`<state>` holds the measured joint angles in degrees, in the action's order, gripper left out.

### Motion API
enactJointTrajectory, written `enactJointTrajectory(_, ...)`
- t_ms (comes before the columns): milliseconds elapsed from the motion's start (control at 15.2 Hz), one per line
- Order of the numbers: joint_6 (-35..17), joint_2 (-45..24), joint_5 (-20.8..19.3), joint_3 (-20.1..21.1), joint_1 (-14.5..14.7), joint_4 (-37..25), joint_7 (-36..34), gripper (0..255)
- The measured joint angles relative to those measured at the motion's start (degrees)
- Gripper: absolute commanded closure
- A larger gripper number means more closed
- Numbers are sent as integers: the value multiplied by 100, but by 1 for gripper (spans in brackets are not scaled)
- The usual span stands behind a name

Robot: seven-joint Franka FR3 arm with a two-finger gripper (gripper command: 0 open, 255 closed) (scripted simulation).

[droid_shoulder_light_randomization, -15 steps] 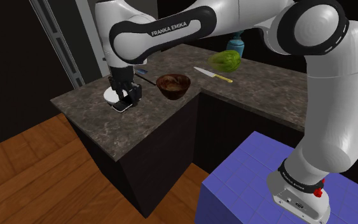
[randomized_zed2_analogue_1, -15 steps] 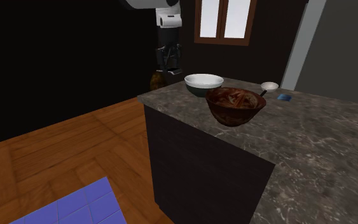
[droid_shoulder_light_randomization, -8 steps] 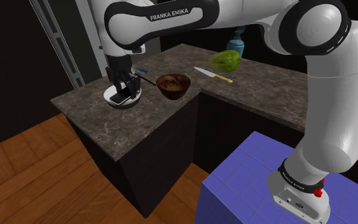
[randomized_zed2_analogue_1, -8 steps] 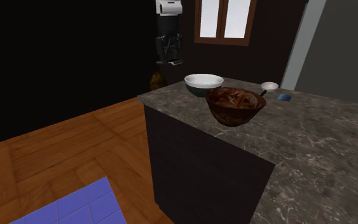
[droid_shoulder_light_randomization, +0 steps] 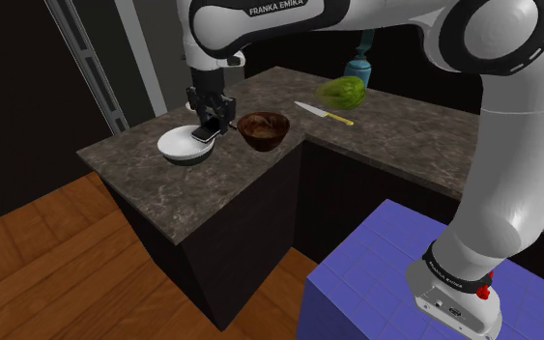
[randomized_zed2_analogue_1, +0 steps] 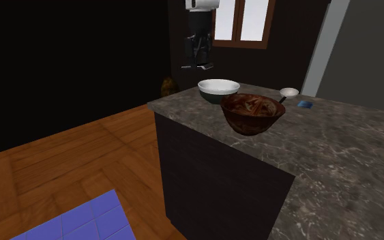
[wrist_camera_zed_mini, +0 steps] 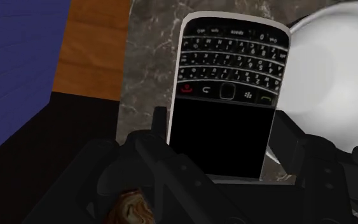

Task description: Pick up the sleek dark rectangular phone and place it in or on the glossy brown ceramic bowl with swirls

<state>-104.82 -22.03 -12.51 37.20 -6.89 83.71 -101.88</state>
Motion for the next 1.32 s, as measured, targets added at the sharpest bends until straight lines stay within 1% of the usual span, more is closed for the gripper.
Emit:
enactJointTrajectory(264, -77, 308, 231, -75, -508, 323, 556, 255)
enactJointTrajectory(330, -48, 284, 235, -106, -572, 270, 661, 255)
enactJointTrajectory(396, -105, 340, 280, -131, -683, 372, 785, 255)
enactJointTrajectory(528, -63, 349, 323, -202, -872, 329, 1059, 255)
enactJointTrajectory(792, -102, 465, 449, -328, -1262, 456, 1576, 255)
enactJointTrajectory(1056, -39, 356, 457, -477, -1546, 291, 2031, 255)
enactJointTrajectory(1320, -207, 324, 449, -513, -1613, 431, 2118, 255)
